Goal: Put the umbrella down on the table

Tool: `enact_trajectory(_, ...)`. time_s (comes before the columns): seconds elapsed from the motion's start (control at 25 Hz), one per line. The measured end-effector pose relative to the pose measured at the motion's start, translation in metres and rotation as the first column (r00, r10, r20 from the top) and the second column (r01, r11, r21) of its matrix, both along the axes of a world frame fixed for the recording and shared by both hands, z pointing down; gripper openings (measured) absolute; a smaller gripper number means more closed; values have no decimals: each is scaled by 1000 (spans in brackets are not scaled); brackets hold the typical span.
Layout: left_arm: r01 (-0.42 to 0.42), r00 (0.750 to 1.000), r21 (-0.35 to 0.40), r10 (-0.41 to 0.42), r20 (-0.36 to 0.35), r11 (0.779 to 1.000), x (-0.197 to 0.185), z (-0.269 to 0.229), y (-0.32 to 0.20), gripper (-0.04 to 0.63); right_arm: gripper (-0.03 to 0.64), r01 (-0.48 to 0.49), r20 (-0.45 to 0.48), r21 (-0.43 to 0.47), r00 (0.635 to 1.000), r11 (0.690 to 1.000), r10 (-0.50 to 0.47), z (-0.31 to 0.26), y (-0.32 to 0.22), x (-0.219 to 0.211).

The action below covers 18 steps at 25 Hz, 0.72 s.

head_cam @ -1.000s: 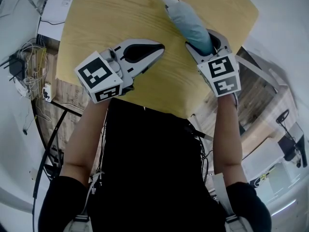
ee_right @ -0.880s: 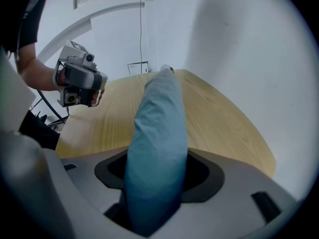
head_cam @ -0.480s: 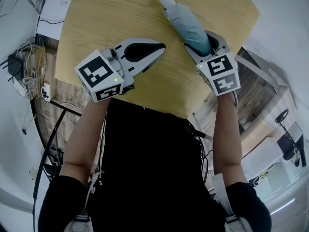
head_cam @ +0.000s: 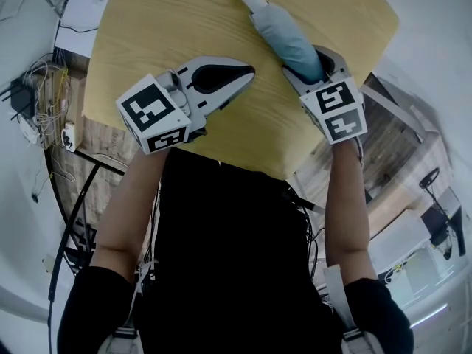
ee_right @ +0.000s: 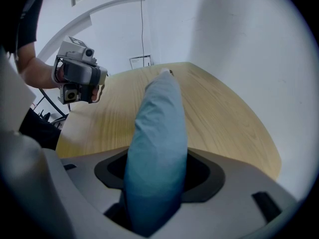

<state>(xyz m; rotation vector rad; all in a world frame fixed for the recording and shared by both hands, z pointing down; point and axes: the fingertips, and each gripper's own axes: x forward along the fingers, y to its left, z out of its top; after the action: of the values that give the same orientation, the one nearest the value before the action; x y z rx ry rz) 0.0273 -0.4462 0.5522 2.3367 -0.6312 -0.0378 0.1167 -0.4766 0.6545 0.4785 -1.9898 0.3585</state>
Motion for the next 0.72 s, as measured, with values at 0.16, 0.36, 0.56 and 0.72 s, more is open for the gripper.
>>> enact_trajectory(0.16,-2,1000,-8,2,3,1000,1,4,2,12,278,14,-17,-19,1000,1000,-14,3,0,0)
enact_trajectory(0.36,-1,1000,-8,1,11,1000,3,7,3,12,278,33,-28,-41,999,999,-34,6,-1,2)
enact_trajectory(0.56,4,1000,8,-4,0,1000,4,9,8,12,287,36,-19,-59,999,998,-37,7,0,-1)
enact_trajectory(0.72,7,1000,18,-7,-3,1000,5,0,12,12,296,19,6,-49,1000,999,-19,4,-2,5)
